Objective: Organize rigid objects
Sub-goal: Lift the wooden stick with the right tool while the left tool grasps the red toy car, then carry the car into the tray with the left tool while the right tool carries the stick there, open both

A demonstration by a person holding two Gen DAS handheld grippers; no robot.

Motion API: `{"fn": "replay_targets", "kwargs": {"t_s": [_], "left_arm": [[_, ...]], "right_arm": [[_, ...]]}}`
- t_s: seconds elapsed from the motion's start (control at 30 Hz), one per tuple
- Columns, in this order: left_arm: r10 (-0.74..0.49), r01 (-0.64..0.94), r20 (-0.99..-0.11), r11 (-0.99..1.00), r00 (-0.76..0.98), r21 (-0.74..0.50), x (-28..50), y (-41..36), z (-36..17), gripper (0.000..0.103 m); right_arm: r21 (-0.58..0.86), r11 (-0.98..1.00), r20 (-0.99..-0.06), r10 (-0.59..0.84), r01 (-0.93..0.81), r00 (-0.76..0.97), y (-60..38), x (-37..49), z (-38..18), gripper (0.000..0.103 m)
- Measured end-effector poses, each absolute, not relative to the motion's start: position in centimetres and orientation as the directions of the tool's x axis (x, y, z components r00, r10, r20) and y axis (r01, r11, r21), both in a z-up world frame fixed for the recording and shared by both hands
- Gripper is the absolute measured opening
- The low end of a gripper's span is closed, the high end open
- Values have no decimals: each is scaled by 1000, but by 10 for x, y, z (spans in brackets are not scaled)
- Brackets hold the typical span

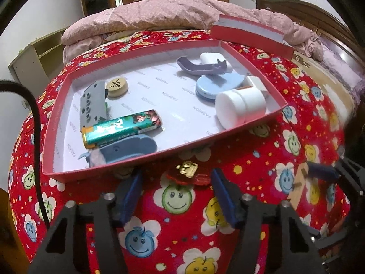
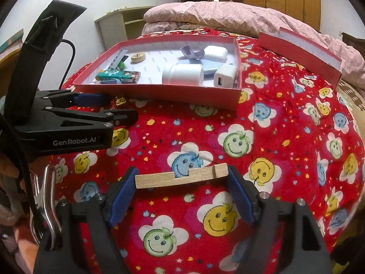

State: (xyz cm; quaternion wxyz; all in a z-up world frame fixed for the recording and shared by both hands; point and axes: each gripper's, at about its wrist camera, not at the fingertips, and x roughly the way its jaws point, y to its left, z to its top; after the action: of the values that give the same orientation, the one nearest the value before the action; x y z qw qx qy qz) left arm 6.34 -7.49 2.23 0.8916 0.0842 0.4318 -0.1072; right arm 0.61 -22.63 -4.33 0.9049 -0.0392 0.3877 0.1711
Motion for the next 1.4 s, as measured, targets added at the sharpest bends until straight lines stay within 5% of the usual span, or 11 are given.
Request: {"fn": "replay_targets", "kwargs": {"t_s": [0.13,1.4], "left_arm": [[-136,278,-788,959,600,46,60,-77,24,41],[-230,226,-736,968,636,-107,57,-13,72,41]], "right_arm": [[62,938,-715,279,-340,641,-226,6,-44,79],[30,931,-701,279,-364,656,-195,20,-8,79]]}}
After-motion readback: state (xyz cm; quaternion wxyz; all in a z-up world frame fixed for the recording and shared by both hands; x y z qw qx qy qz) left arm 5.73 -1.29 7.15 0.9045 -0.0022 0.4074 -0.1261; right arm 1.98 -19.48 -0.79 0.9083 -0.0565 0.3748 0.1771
